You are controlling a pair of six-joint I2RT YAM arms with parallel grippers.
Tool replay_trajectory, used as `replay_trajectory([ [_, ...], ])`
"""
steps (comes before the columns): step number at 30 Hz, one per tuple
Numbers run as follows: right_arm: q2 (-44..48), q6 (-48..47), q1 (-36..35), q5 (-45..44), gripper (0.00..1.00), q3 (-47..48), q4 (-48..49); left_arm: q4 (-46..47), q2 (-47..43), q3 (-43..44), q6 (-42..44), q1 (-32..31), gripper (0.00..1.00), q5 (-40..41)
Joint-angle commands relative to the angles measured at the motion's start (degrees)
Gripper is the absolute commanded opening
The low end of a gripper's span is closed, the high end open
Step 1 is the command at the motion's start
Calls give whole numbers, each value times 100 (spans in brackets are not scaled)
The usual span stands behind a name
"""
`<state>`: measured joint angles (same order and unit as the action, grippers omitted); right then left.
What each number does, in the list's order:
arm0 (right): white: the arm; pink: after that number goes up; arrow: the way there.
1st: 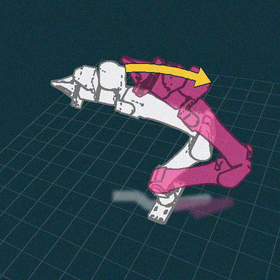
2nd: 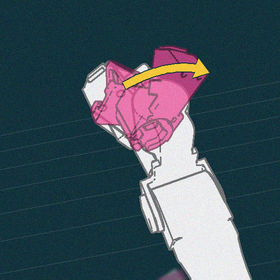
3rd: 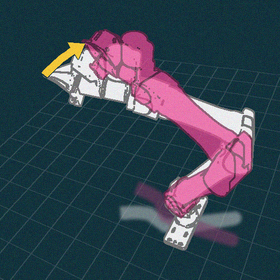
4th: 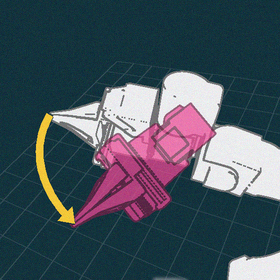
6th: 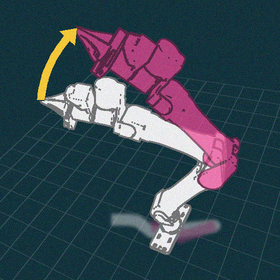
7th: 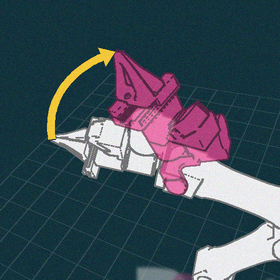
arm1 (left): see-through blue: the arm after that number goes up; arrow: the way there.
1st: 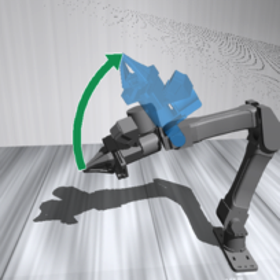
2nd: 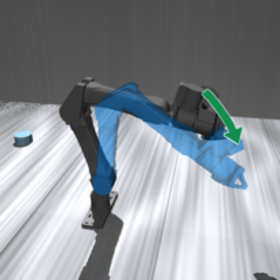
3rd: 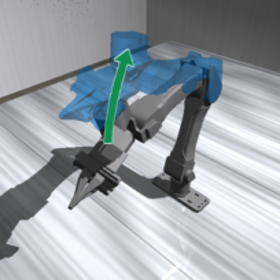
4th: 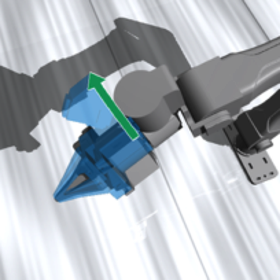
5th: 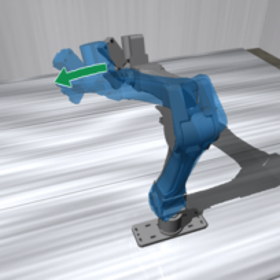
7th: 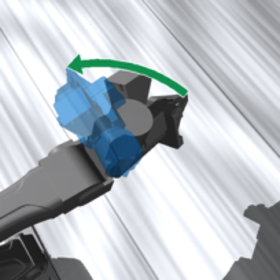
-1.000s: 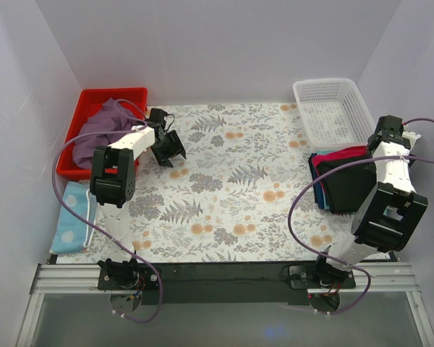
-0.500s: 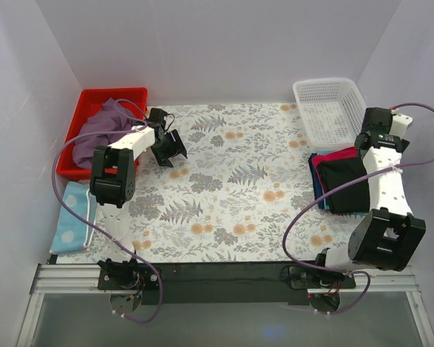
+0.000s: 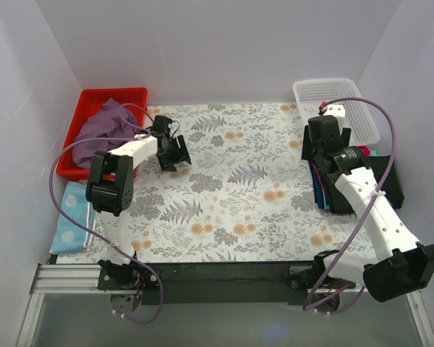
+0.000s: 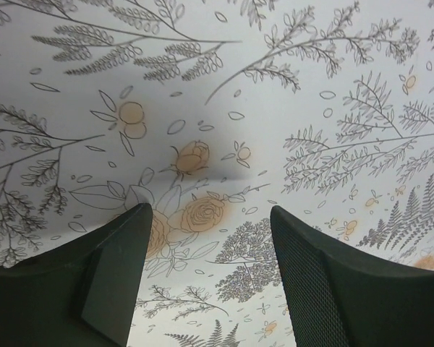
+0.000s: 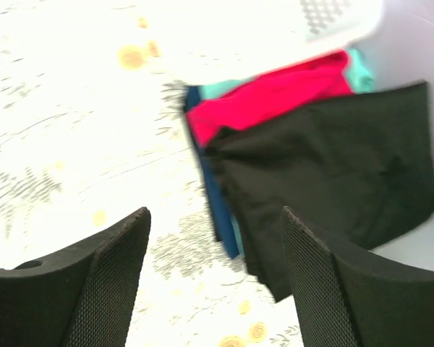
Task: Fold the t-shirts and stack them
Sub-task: Neatly place the folded tshirt to the corner
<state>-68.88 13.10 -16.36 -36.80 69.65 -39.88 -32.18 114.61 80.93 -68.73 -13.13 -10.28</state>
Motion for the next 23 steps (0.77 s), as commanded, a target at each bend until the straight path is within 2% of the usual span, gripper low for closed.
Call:
replay_trajectory([
  [1,147,-1,-587,164,80,5,182,300,-579,-261,237,-155,65,176],
  [9,-221,43,-1642,551,87,268,393,704,-1431,-814,457,-322,65,492],
  [23,-389,-27,-1818,858,87,-135,665,1320,-2741,-2072,509,-340,64,905],
])
